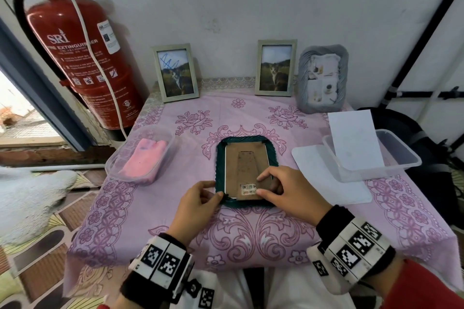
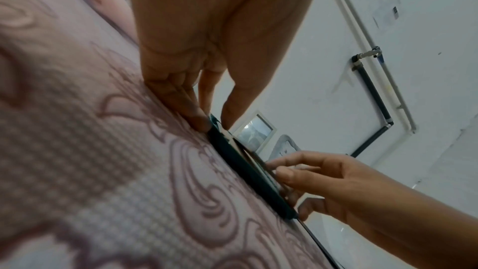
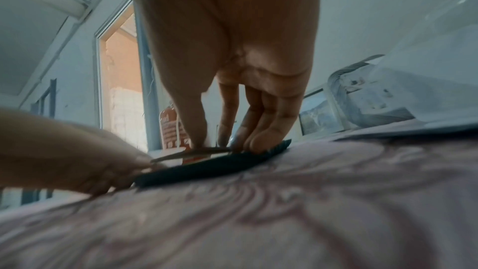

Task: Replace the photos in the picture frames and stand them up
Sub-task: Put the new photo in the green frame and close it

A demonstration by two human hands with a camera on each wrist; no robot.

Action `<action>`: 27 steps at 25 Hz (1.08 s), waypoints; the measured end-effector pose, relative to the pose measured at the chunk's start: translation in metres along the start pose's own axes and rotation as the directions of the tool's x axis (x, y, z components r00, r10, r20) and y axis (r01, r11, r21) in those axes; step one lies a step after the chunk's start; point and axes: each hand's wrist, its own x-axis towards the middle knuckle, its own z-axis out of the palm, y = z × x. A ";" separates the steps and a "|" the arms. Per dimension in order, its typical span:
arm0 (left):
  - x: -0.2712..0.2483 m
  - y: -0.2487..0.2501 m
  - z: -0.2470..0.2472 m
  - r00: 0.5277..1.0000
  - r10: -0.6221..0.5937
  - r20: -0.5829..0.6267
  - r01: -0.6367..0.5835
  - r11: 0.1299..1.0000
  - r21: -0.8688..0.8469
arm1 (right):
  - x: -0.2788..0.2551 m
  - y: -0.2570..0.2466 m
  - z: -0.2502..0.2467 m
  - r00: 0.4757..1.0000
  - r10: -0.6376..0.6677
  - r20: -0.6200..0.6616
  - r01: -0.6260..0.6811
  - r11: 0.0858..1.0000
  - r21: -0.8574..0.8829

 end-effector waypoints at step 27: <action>0.001 0.080 0.020 0.742 0.664 -0.099 -0.668 0.744 -0.016 | 0.053 -0.060 -0.044 0.838 0.099 -0.537 0.326 0.699 0.637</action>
